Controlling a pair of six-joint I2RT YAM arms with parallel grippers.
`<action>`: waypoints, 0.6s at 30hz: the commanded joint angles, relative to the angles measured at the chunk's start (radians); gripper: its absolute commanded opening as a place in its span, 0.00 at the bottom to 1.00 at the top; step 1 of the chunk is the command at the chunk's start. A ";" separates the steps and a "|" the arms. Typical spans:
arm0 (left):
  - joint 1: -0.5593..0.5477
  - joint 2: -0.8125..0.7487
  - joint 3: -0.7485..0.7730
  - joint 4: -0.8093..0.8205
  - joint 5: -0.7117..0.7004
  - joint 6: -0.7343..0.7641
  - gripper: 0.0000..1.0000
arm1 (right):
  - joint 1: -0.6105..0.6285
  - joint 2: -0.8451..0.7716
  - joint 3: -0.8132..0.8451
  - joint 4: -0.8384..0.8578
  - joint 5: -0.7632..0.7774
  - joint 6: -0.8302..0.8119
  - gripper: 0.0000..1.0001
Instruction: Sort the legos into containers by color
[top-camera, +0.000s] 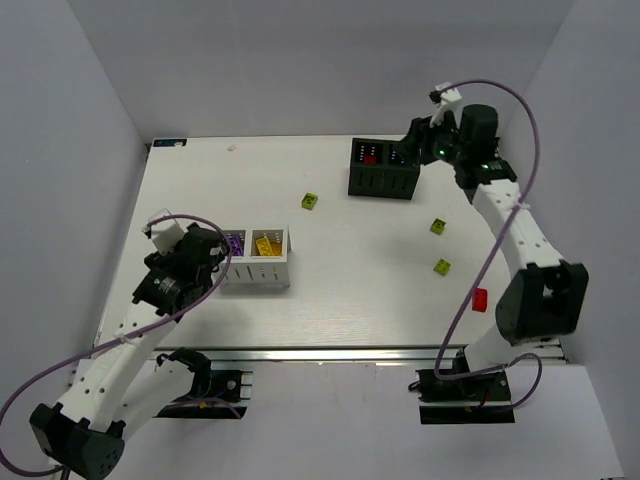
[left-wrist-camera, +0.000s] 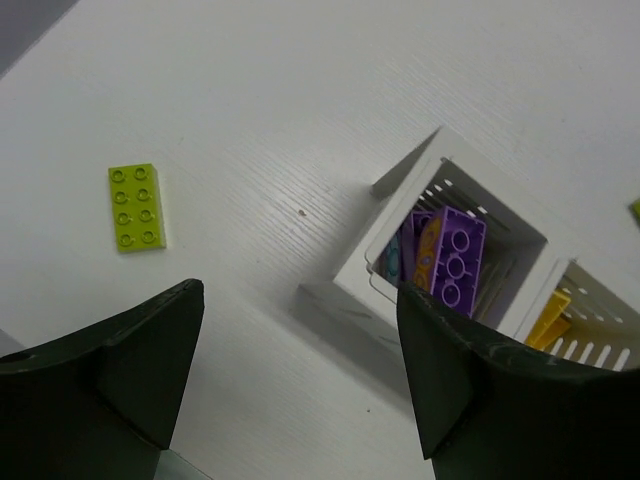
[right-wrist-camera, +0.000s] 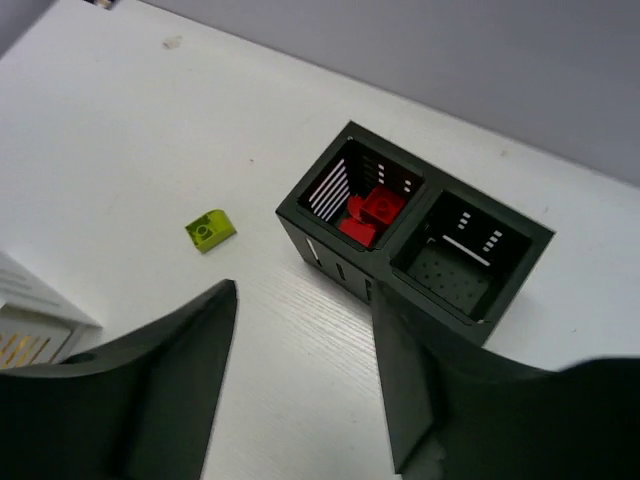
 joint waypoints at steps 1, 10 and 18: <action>0.076 0.008 0.070 0.033 0.038 -0.012 0.86 | -0.040 -0.137 -0.116 0.077 -0.242 0.050 0.56; 0.232 0.084 0.150 0.085 0.145 0.033 0.85 | -0.092 -0.381 -0.439 0.017 -0.489 -0.075 0.41; 0.548 0.150 0.094 0.080 0.308 0.139 0.84 | -0.158 -0.564 -0.578 0.068 -0.491 -0.091 0.62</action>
